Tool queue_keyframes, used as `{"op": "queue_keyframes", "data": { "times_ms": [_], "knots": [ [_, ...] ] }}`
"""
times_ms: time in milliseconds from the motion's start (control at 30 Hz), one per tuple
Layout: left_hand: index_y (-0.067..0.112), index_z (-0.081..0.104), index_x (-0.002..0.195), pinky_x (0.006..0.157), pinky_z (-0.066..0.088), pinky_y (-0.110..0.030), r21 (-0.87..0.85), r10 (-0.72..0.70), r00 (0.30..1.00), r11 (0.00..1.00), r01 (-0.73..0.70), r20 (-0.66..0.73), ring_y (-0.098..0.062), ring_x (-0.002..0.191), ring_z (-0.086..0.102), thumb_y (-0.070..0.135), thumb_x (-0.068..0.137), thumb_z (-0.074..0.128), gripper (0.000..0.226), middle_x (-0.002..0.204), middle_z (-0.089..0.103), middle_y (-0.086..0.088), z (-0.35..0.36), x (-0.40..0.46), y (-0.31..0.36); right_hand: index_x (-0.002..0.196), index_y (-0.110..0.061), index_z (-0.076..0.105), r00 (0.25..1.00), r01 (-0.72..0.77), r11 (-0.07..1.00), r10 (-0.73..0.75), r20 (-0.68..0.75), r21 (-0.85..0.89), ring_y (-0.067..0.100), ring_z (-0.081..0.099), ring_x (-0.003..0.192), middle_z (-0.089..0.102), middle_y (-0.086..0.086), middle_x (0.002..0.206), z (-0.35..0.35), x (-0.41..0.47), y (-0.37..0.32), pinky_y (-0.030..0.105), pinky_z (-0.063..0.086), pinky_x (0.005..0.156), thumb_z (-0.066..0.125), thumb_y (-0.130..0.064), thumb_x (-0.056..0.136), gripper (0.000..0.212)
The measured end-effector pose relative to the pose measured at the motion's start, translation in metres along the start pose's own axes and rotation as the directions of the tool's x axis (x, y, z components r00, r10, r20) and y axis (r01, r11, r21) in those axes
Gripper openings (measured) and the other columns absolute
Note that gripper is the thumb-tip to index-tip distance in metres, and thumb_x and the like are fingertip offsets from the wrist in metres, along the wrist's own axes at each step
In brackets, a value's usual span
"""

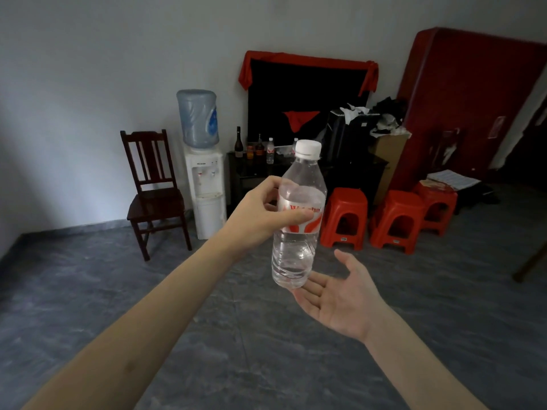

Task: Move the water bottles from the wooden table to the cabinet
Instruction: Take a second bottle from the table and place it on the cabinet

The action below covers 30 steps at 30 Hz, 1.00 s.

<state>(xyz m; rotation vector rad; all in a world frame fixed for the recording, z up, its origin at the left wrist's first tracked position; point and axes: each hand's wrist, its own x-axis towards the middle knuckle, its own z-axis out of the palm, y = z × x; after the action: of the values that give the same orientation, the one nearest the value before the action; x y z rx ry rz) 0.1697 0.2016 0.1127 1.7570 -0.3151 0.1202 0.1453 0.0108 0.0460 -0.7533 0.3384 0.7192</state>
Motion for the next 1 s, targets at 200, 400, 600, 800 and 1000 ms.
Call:
{"op": "queue_keyframes", "data": {
  "times_ms": [200, 400, 600, 800, 1000],
  "knots": [
    [0.027, 0.063, 0.117, 0.086, 0.061, -0.031, 0.014, -0.014, 1.0, 1.0, 0.014, -0.007, -0.016, 0.1, 0.074, 0.037, 0.072, 0.089, 0.053, 0.109, 0.076, 0.007, -0.006, 0.065, -0.031, 0.128, 0.009, 0.056, 0.999, -0.019, 1.0, 0.02, -0.038, 0.016, 0.033, 0.063, 0.118, 0.068, 0.025, 0.12, 0.0, 0.062, -0.038, 0.036, 0.049, 0.097, 0.047, -0.057, 0.091, 0.076],
    [0.02, 0.062, 0.122, 0.085, 0.062, -0.029, -0.025, -0.024, 0.998, 0.999, 0.023, -0.058, -0.019, 0.101, 0.075, 0.024, 0.085, 0.079, 0.041, 0.113, 0.076, -0.001, 0.001, 0.145, -0.06, 0.128, 0.01, 0.055, 1.0, -0.024, 1.0, 0.024, -0.016, 0.02, 0.034, 0.063, 0.118, 0.067, 0.026, 0.121, -0.012, 0.121, -0.106, 0.037, 0.049, 0.098, 0.048, -0.057, 0.091, 0.077],
    [0.026, 0.064, 0.12, 0.079, 0.058, -0.021, -0.03, -0.022, 0.992, 0.999, 0.019, -0.126, -0.009, 0.099, 0.075, 0.038, 0.079, 0.078, 0.045, 0.112, 0.076, 0.003, 0.003, 0.25, -0.069, 0.131, 0.009, 0.052, 0.997, -0.059, 0.998, 0.061, 0.057, -0.038, 0.035, 0.063, 0.117, 0.066, 0.026, 0.123, -0.011, 0.193, -0.205, 0.038, 0.051, 0.093, 0.045, -0.057, 0.091, 0.077],
    [0.03, 0.065, 0.119, 0.088, 0.059, -0.027, -0.016, -0.014, 0.981, 1.0, 0.011, -0.196, -0.011, 0.106, 0.073, 0.049, 0.069, 0.083, 0.057, 0.115, 0.076, 0.005, -0.002, 0.333, -0.098, 0.132, 0.008, 0.053, 0.991, -0.097, 0.993, 0.103, 0.084, -0.075, 0.035, 0.065, 0.109, 0.066, 0.025, 0.123, -0.011, 0.264, -0.279, 0.038, 0.051, 0.088, 0.046, -0.057, 0.09, 0.078],
    [0.036, 0.065, 0.112, 0.081, 0.057, -0.02, -0.023, -0.012, 0.966, 1.0, 0.006, -0.258, -0.005, 0.103, 0.073, 0.049, 0.079, 0.08, 0.039, 0.109, 0.077, 0.011, -0.016, 0.404, -0.118, 0.129, 0.01, 0.055, 0.989, -0.107, 0.991, 0.114, 0.098, -0.081, 0.034, 0.063, 0.111, 0.066, 0.026, 0.123, -0.002, 0.326, -0.331, 0.038, 0.051, 0.09, 0.047, -0.056, 0.09, 0.077]
  ]
}}
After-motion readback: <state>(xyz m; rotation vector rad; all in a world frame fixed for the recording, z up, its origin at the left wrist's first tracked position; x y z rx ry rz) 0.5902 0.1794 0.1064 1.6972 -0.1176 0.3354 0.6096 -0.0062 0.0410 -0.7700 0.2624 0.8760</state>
